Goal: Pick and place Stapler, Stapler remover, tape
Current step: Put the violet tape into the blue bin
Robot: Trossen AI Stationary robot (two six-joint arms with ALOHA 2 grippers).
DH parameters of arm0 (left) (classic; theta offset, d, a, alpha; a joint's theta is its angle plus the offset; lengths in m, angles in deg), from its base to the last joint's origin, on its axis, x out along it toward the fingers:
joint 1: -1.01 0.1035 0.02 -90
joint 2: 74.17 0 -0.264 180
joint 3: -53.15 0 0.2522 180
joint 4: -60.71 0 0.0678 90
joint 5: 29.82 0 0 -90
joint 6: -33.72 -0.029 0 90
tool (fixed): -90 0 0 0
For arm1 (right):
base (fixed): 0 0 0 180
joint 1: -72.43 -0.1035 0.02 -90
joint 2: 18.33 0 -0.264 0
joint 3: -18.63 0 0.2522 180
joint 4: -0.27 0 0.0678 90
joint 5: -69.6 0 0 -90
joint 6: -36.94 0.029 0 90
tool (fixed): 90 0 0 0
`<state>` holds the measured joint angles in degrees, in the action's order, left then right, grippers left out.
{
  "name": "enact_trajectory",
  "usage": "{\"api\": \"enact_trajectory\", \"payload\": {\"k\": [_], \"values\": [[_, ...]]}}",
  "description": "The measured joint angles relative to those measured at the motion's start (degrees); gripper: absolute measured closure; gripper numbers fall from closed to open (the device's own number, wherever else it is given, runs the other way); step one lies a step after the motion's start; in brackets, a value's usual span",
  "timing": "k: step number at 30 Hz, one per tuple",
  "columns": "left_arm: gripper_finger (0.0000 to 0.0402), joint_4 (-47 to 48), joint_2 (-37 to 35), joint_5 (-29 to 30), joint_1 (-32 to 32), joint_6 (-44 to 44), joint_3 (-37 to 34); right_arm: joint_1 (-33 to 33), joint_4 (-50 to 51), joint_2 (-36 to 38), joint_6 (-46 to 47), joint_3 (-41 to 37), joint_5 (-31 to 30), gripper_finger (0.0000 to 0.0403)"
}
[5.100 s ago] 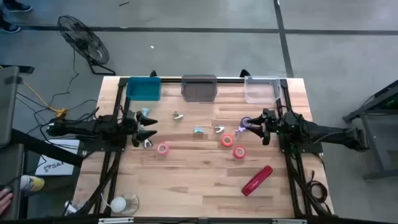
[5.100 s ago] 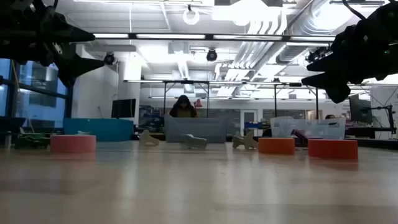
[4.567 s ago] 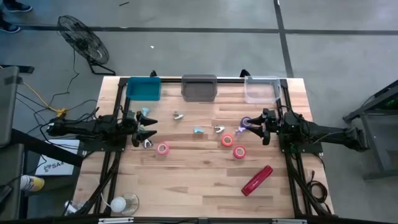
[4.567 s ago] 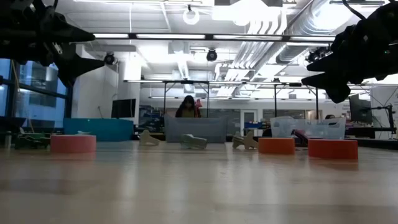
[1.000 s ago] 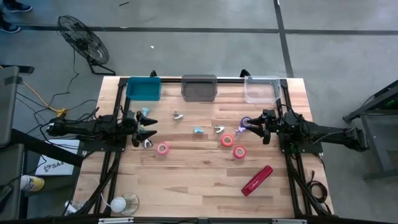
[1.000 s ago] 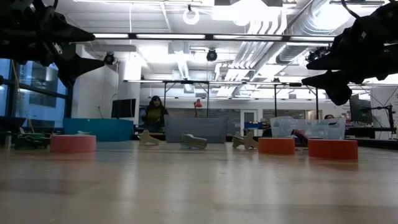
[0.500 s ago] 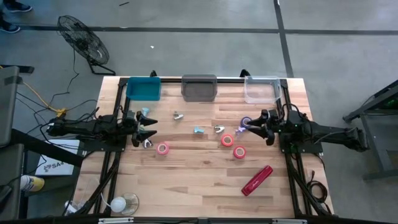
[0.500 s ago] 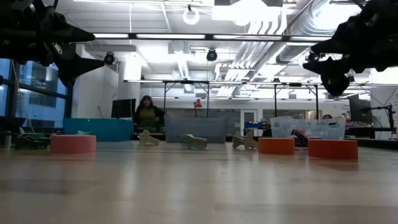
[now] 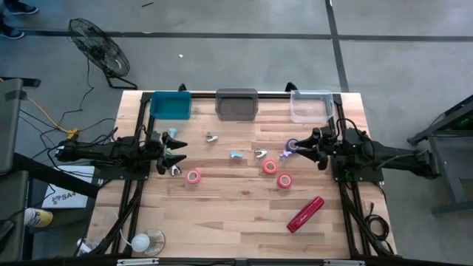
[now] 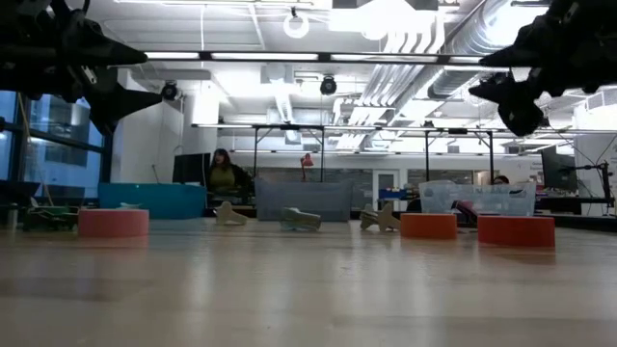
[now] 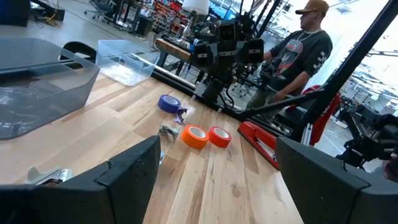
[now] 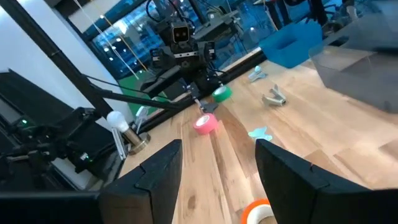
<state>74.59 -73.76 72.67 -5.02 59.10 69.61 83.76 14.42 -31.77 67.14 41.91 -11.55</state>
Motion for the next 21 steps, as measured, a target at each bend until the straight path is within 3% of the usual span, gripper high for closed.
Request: {"api": "enact_trajectory", "payload": {"k": [10,15,21], "values": [[0.009,0.02,0.0,-0.02,0.0,0.0,0.0,0.02,26.27,-10.59,-3.5,17.95,-15.1,0.0208],[0.009,0.02,0.0,-0.02,0.0,0.0,0.0,0.5,38.07,-16.37,2.22,25.63,-21.16,0.0208],[0.009,0.02,0.0,-0.01,0.0,0.0,0.0,3.71,45.79,-22.5,6.23,30.98,-20.69,0.0208]]}}
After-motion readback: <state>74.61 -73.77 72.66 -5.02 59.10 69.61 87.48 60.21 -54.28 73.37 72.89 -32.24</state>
